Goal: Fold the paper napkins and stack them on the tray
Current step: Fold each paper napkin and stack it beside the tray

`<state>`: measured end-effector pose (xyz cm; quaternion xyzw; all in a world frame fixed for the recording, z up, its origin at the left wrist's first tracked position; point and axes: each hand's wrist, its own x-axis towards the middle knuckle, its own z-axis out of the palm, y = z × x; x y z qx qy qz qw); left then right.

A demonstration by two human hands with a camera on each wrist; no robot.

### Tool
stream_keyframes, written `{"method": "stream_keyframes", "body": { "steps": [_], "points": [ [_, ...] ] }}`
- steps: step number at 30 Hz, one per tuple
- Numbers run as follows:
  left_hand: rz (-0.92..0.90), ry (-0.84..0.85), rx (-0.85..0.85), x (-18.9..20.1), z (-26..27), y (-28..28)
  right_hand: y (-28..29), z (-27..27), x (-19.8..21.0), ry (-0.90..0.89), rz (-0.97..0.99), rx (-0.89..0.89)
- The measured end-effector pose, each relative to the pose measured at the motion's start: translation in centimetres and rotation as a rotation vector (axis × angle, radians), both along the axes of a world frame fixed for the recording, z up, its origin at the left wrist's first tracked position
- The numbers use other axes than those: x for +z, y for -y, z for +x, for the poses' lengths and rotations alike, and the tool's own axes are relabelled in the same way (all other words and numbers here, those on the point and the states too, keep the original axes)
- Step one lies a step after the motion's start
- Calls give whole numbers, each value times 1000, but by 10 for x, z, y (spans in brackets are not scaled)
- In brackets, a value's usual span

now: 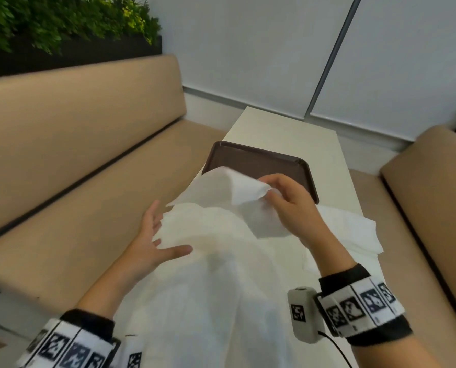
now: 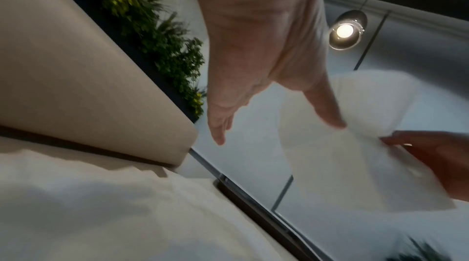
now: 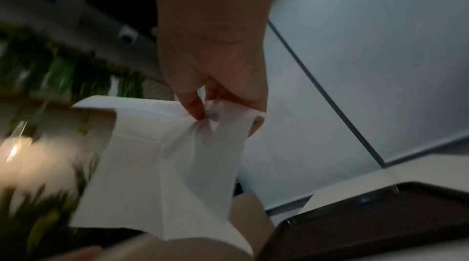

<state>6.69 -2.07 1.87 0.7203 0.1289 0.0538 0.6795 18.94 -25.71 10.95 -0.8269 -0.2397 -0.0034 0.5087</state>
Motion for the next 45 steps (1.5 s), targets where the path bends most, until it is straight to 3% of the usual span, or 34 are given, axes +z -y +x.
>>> {"method": "stream_keyframes", "body": {
  "steps": [6, 8, 13, 17, 20, 24, 26, 29, 33, 37, 41, 45],
  "points": [
    [-659, 57, -271, 26, 31, 35, 36, -25, -2, -381, 150, 22],
    [-752, 38, -379, 32, 35, 35, 49, -32, -4, -480, 233, 66],
    [-669, -21, -607, 43, 48, 32, 77, -43, -2, -566, 242, 189],
    [-241, -76, -854, 64, 44, 58, 84, -46, 1, -593, 181, 228],
    [-125, -114, -796, 62, 40, 77, 89, -44, 1, -630, 251, 155],
    [-327, -222, -614, 50, 39, 79, 100, -47, -11, -712, 481, -139],
    [-370, -238, -529, 48, 38, 80, 104, -55, -21, -803, 648, -142],
    [-398, -224, -417, 45, 36, 84, 105, -65, -40, -805, 776, -102],
    [-365, -176, -330, 43, 29, 90, 109, -67, -52, -659, 630, -142],
    [-276, 6, -175, 38, 25, 92, 111, -75, -46, -439, 528, -227],
    [-129, 134, -179, 36, 23, 89, 115, -80, -40, -293, 423, -196],
    [57, 146, -180, 35, 25, 87, 125, -77, -44, -195, 267, -189]
  ]
}}
